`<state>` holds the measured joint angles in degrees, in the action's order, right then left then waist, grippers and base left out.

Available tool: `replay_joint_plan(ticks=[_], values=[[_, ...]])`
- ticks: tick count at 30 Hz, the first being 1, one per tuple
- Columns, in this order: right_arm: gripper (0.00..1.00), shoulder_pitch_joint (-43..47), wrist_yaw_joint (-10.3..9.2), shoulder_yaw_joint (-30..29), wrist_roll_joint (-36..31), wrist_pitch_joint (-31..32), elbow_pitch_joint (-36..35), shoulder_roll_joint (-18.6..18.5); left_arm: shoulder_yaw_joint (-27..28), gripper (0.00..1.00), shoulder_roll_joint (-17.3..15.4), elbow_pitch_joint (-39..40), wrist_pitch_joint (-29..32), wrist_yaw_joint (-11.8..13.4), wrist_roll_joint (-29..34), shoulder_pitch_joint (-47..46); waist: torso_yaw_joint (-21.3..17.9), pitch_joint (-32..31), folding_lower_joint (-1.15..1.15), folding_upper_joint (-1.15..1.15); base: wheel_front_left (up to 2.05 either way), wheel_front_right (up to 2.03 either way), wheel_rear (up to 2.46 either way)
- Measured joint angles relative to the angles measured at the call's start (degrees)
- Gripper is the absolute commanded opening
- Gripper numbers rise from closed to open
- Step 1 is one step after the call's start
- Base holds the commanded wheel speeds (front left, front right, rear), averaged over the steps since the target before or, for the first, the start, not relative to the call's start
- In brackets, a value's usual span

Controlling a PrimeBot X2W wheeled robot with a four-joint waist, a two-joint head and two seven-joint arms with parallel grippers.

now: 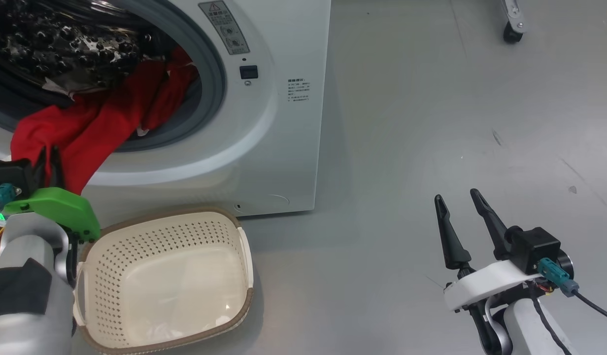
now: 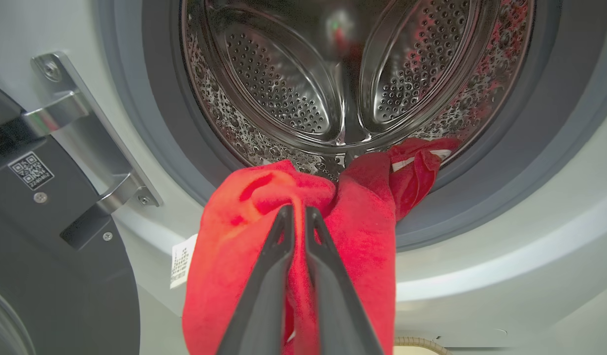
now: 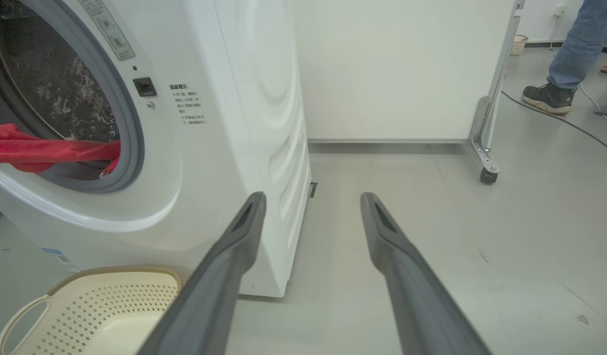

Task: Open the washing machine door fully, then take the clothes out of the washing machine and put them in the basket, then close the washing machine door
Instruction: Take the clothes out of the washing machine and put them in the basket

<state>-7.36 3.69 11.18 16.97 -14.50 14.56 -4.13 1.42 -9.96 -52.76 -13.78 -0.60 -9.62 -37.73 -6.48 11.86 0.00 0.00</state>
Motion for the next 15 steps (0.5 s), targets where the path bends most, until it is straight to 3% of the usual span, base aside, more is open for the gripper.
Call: replay_joint_plan(ticks=[10,15], values=[[1.00,1.7,0.76,-0.2,-0.4,0.0,-0.3,0.0,-1.0,0.00,0.3,6.5,-0.6,-1.3,0.2,4.2,1.8,-3.7,0.00,0.00,0.00,0.00,0.00],[1.00,1.8,0.78,-0.5,-0.5,0.0,-0.6,0.1,-2.5,0.00,0.5,14.0,-0.6,-1.2,2.4,6.2,2.0,-4.2,0.00,0.00,0.00,0.00,0.00]])
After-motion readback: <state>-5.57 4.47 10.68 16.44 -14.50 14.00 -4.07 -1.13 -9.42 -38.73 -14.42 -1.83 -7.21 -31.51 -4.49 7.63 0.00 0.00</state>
